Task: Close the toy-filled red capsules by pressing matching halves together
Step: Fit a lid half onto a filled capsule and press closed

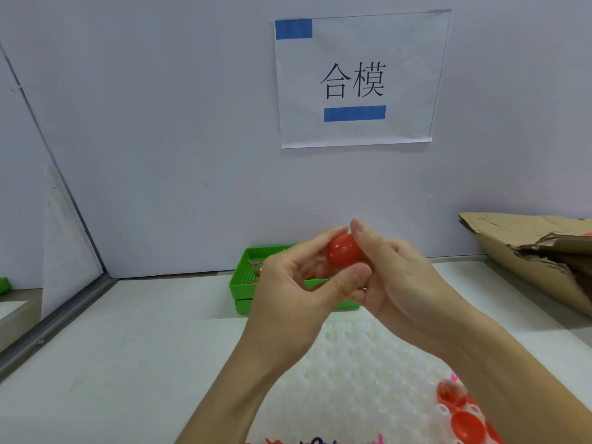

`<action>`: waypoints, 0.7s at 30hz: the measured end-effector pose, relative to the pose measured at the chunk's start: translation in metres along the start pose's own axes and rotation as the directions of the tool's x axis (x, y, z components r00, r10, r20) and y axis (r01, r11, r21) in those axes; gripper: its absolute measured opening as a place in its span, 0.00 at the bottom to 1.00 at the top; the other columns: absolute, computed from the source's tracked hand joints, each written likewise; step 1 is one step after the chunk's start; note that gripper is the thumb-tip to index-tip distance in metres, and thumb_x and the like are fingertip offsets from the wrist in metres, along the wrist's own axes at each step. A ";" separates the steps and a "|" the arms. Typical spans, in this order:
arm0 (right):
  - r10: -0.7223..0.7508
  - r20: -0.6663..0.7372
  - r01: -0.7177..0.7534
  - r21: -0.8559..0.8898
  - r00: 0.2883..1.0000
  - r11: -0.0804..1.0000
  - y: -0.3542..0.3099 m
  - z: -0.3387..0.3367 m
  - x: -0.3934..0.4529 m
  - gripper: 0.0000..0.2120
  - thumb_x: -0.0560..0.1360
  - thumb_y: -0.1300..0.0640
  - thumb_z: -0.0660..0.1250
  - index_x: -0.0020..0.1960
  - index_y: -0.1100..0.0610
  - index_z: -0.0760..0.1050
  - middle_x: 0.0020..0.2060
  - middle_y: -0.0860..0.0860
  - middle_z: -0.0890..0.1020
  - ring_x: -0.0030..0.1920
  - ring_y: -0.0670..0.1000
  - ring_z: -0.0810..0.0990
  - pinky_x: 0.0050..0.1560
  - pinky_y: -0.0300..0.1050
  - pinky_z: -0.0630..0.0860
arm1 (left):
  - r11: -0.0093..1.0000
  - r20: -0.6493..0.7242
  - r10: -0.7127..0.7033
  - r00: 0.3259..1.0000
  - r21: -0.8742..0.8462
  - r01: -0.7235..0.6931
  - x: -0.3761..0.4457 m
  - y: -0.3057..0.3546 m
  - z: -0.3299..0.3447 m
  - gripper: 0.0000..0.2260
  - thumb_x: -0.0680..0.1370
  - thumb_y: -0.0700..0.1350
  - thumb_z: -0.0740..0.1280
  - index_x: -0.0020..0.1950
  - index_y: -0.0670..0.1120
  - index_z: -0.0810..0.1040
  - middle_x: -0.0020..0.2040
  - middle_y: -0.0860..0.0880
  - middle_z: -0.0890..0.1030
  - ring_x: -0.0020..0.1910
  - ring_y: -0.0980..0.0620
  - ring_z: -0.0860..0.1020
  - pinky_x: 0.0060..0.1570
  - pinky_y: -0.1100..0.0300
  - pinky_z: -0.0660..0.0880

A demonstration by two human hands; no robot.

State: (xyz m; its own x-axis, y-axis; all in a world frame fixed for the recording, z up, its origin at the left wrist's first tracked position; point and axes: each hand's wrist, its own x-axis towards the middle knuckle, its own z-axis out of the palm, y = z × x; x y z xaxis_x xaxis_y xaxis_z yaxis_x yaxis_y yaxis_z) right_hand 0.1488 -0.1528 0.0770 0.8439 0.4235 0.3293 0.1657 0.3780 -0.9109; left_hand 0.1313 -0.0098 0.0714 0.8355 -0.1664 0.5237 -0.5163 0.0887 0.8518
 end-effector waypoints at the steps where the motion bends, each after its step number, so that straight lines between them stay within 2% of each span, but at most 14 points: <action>1: 0.056 -0.001 -0.056 0.040 0.998 0.998 -0.001 0.000 0.000 0.26 0.78 0.38 0.63 0.48 0.60 0.85 0.48 0.61 0.86 0.50 0.56 0.86 0.51 0.44 0.81 | 0.999 0.002 0.013 1.000 0.035 -0.013 0.000 0.000 0.001 0.16 0.72 0.44 0.74 0.59 0.53 0.82 0.53 0.50 0.86 0.54 0.52 0.84 0.53 0.54 0.81; 3: 0.140 0.004 -0.139 0.085 0.990 0.987 -0.001 -0.001 -0.001 0.29 0.78 0.37 0.61 0.50 0.62 0.84 0.46 0.62 0.85 0.46 0.55 0.86 0.48 0.46 0.82 | 0.993 -0.024 0.047 0.999 0.111 -0.044 -0.001 -0.001 0.002 0.14 0.75 0.39 0.74 0.59 0.52 0.83 0.51 0.52 0.86 0.52 0.52 0.84 0.51 0.53 0.82; 6: 0.187 0.016 -0.187 0.119 0.982 0.975 -0.001 -0.001 0.000 0.31 0.79 0.37 0.59 0.53 0.65 0.83 0.47 0.63 0.85 0.46 0.55 0.86 0.46 0.44 0.81 | 0.984 -0.044 0.080 0.996 0.161 -0.072 -0.002 -0.001 0.002 0.12 0.75 0.40 0.74 0.55 0.52 0.84 0.46 0.53 0.86 0.48 0.53 0.85 0.46 0.58 0.82; 10: 0.205 -0.036 -0.202 0.085 0.978 0.976 -0.002 0.000 0.000 0.32 0.76 0.34 0.59 0.48 0.62 0.86 0.46 0.61 0.86 0.45 0.55 0.87 0.43 0.42 0.82 | 0.969 -0.091 0.112 0.989 0.232 -0.089 -0.001 -0.001 0.003 0.10 0.74 0.42 0.75 0.53 0.52 0.85 0.45 0.55 0.86 0.46 0.55 0.84 0.45 0.64 0.81; 12: 0.141 -0.180 -0.169 -0.147 0.974 0.975 -0.001 0.000 0.000 0.30 0.73 0.33 0.60 0.44 0.57 0.86 0.41 0.57 0.87 0.42 0.53 0.87 0.40 0.42 0.80 | 0.939 -0.156 0.154 0.976 0.330 -0.096 -0.001 -0.003 0.001 0.10 0.72 0.45 0.77 0.53 0.52 0.85 0.44 0.58 0.86 0.45 0.58 0.84 0.47 0.65 0.80; 14: -0.053 -0.337 -0.104 -0.431 0.940 0.897 0.002 -0.002 0.001 0.26 0.71 0.33 0.63 0.44 0.55 0.84 0.38 0.52 0.87 0.40 0.50 0.87 0.42 0.45 0.78 | 0.885 -0.205 0.222 0.953 0.452 -0.109 0.000 -0.004 -0.001 0.11 0.70 0.47 0.78 0.51 0.51 0.85 0.41 0.59 0.85 0.42 0.60 0.83 0.45 0.68 0.79; 15: -0.146 -0.355 -0.060 -0.511 0.923 0.858 0.003 -0.004 0.000 0.23 0.70 0.34 0.66 0.45 0.53 0.82 0.38 0.50 0.87 0.40 0.48 0.86 0.44 0.46 0.79 | 0.849 -0.214 0.256 0.943 0.516 -0.113 0.000 -0.005 -0.002 0.11 0.69 0.48 0.79 0.50 0.51 0.85 0.39 0.58 0.85 0.40 0.60 0.83 0.43 0.69 0.78; 17: -0.224 -0.297 0.019 -0.565 0.928 0.825 0.003 -0.003 -0.001 0.17 0.69 0.39 0.71 0.50 0.49 0.80 0.41 0.47 0.87 0.42 0.47 0.86 0.47 0.47 0.83 | 0.777 -0.202 0.303 0.931 0.618 -0.120 0.000 -0.007 -0.002 0.11 0.68 0.49 0.79 0.48 0.49 0.85 0.37 0.58 0.83 0.39 0.59 0.81 0.40 0.72 0.75; 19: -0.235 -0.246 0.062 -0.554 0.940 0.830 0.006 -0.002 -0.001 0.11 0.71 0.50 0.76 0.51 0.51 0.81 0.41 0.47 0.87 0.43 0.48 0.87 0.47 0.43 0.83 | 0.729 -0.176 0.323 0.930 0.673 -0.125 -0.001 -0.008 0.000 0.10 0.70 0.49 0.78 0.48 0.49 0.83 0.37 0.58 0.81 0.39 0.59 0.79 0.40 0.72 0.74; 21: -0.254 -0.267 0.081 -0.524 0.930 0.848 0.007 -0.003 0.000 0.07 0.74 0.58 0.75 0.51 0.53 0.82 0.41 0.48 0.88 0.44 0.47 0.87 0.46 0.39 0.82 | 0.712 -0.151 0.322 0.935 0.689 -0.134 -0.001 -0.008 0.000 0.11 0.70 0.51 0.77 0.48 0.49 0.83 0.38 0.58 0.80 0.40 0.59 0.78 0.41 0.72 0.73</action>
State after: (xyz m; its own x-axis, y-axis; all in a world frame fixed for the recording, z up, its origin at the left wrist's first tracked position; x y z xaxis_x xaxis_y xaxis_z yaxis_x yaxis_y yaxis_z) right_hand 0.1520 -0.1526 0.0700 0.8787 0.0779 0.4709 0.4762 -0.0761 -0.8760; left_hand 0.1347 -0.0109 0.0641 0.6432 0.0209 0.7655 -0.6096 -0.5909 0.5284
